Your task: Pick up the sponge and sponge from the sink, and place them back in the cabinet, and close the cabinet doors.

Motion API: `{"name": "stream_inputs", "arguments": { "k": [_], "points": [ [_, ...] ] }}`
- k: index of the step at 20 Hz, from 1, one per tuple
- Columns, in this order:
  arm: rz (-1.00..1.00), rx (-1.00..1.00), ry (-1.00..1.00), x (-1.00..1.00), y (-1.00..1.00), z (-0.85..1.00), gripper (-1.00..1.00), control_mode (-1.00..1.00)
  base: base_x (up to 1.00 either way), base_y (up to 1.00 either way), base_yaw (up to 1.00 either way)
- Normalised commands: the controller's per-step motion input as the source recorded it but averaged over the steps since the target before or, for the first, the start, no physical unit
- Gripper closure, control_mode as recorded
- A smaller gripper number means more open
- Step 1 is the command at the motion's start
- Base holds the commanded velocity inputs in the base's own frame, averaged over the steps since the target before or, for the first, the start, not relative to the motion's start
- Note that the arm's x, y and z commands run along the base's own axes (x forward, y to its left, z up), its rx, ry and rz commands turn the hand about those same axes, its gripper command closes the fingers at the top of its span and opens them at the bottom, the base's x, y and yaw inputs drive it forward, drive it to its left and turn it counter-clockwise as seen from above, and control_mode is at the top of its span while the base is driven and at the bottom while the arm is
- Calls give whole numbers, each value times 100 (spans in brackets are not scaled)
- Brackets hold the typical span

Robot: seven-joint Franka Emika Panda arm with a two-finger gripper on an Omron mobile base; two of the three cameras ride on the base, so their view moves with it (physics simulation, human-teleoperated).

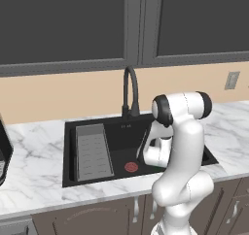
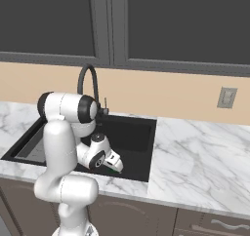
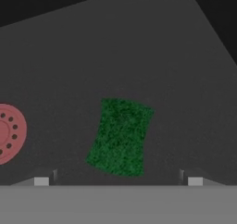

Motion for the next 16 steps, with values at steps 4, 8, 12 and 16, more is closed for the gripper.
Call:
{"name": "stream_inputs", "arguments": {
  "k": [4,8,12,16],
  "points": [
    [0,0,0,5,3,0,-100,-100,0,0,0],
    [0,0,0,6,1,0,-100,-100,0,0,0],
    [0,0,0,5,0,-4,-100,-100,0,0,0],
    [0,0,0,5,0,-11,-100,-100,0,0,0]
  ]
}}
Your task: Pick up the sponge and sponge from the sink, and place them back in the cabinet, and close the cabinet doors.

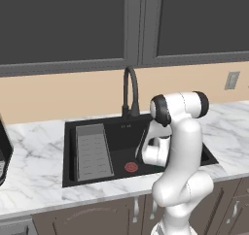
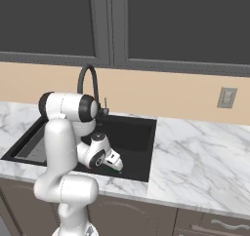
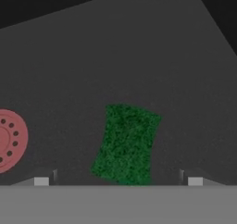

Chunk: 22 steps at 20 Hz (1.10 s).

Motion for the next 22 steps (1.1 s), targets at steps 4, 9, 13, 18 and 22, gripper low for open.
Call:
{"name": "stream_inputs", "arguments": {
  "k": [4,9,13,18,22],
  "points": [
    [0,0,0,5,0,-10,-100,-100,0,0,0],
    [0,0,0,9,0,-7,-100,-100,0,0,0],
    [0,0,0,13,0,-6,-100,-100,0,0,0],
    [0,0,0,15,0,-6,-100,-100,0,0,0],
    [0,0,0,10,-1,-5,-100,-100,0,0,0]
  ]
}}
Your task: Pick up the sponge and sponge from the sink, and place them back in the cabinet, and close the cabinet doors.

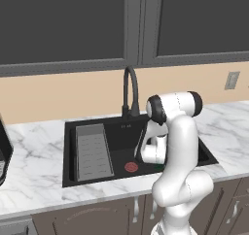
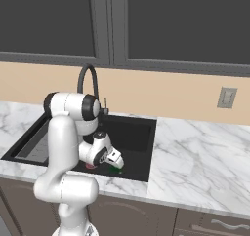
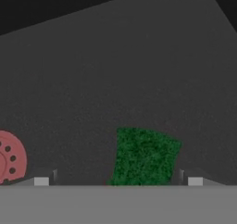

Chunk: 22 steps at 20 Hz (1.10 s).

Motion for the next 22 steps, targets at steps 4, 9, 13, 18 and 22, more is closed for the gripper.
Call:
{"name": "stream_inputs", "arguments": {
  "k": [4,9,13,18,22],
  "points": [
    [0,0,0,5,-6,0,-100,-100,0,0,0],
    [0,0,0,1,-11,0,-100,-100,0,0,0],
    [0,0,0,0,-16,-2,-100,-100,0,0,0],
    [0,0,0,0,-9,-4,-100,-100,0,0,0],
    [0,0,0,0,-1,-12,-100,-100,0,0,0]
  ]
}}
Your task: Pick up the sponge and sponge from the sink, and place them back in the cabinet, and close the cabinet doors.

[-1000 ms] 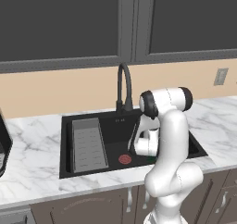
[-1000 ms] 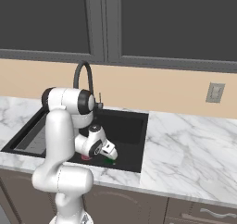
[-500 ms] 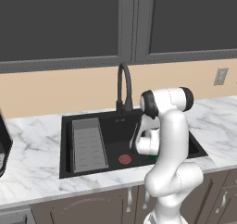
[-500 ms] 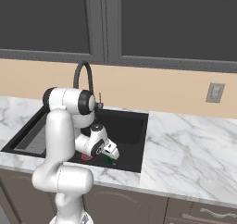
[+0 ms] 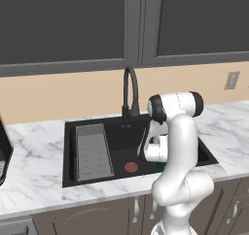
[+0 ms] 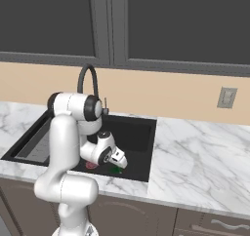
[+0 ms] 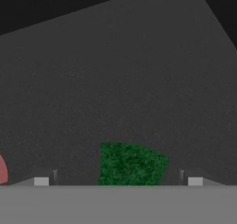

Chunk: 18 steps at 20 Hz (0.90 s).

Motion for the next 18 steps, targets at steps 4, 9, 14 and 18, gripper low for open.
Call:
{"name": "stream_inputs", "arguments": {
  "k": [4,9,14,18],
  "points": [
    [0,0,0,0,0,-18,-100,-100,0,0,0],
    [0,0,0,0,0,-13,-100,-100,0,0,0],
    [0,0,0,0,0,-11,-100,-100,0,0,0],
    [0,0,0,0,0,-9,-100,-100,0,0,0]
  ]
}}
